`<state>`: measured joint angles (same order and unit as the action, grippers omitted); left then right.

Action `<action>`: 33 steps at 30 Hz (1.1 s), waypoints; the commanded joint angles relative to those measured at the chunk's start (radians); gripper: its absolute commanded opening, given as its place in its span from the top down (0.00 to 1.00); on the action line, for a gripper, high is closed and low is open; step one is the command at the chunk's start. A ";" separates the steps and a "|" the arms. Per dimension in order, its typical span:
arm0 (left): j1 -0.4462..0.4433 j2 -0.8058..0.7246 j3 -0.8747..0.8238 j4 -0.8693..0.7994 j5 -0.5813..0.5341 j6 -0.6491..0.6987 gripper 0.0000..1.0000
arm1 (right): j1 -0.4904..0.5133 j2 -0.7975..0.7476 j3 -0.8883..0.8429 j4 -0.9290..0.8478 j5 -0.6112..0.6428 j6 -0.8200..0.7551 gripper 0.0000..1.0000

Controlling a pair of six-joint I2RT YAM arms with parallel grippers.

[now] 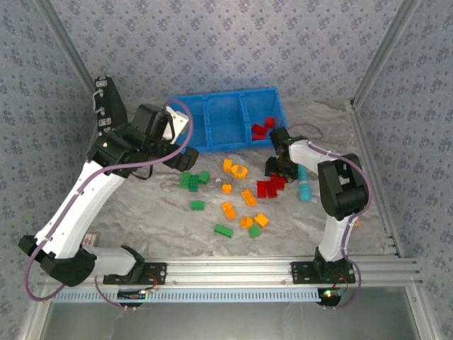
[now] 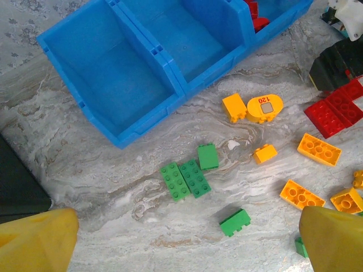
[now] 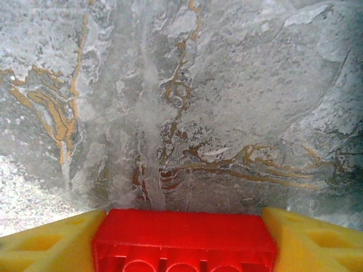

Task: Sort the legos into containers by color
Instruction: Pick up the lego from the middle-right of the table, then place the lego in the container.

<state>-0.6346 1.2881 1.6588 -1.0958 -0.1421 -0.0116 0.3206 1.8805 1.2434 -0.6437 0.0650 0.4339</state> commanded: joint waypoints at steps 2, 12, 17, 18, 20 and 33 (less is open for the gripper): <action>0.010 -0.023 -0.010 0.011 0.015 -0.004 0.00 | 0.001 0.010 0.040 -0.049 0.019 0.001 0.40; 0.019 -0.024 -0.002 0.010 0.012 0.000 0.00 | 0.009 -0.039 0.166 -0.108 0.020 -0.025 0.49; 0.027 -0.032 0.000 0.008 0.002 -0.001 0.00 | -0.001 0.000 0.310 -0.122 0.031 -0.052 0.50; 0.028 -0.033 0.000 0.008 0.000 -0.003 0.00 | -0.005 0.016 0.342 -0.121 0.033 -0.059 0.50; 0.029 -0.035 -0.001 0.007 -0.003 -0.005 0.00 | -0.016 0.064 0.420 -0.118 0.030 -0.068 0.50; 0.059 -0.017 0.012 -0.011 -0.012 -0.002 0.00 | -0.056 0.399 0.863 -0.143 -0.033 -0.087 0.48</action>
<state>-0.5858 1.2762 1.6501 -1.0973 -0.1463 -0.0116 0.2718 2.2372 2.0354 -0.7406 0.0536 0.3618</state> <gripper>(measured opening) 0.999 0.600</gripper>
